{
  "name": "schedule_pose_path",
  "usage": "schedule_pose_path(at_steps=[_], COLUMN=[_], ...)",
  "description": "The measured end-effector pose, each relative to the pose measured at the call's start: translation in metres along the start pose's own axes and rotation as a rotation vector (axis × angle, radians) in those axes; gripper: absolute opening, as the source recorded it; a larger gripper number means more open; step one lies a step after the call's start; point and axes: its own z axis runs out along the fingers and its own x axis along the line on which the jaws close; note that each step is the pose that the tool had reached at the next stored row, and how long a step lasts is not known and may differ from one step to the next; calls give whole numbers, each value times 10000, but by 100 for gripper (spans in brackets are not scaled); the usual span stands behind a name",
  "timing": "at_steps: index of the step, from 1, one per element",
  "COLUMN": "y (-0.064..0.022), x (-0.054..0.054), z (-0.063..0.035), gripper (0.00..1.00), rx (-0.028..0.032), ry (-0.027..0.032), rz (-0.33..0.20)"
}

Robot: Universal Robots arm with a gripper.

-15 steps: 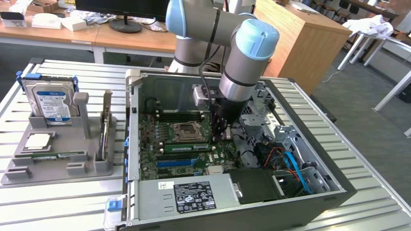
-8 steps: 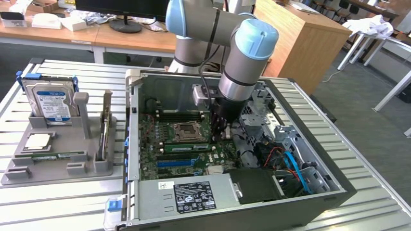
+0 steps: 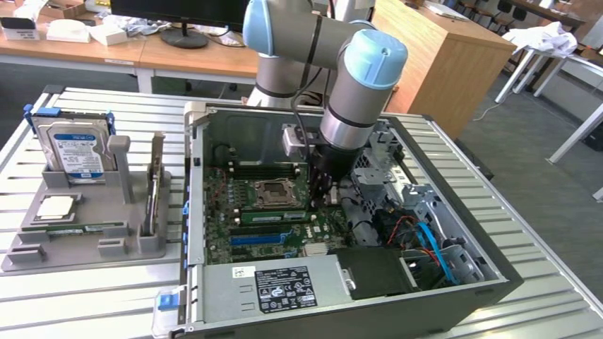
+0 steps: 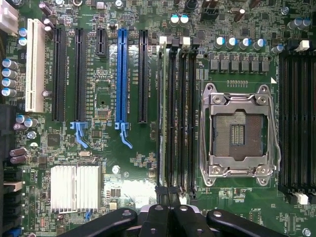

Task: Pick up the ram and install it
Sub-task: 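Press down the ram until it locks into place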

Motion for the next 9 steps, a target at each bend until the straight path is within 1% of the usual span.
schedule_pose_path(at_steps=[9], y=[-1], x=[0], z=[15], gripper=[10], rx=[-1], ry=[1], rz=[0])
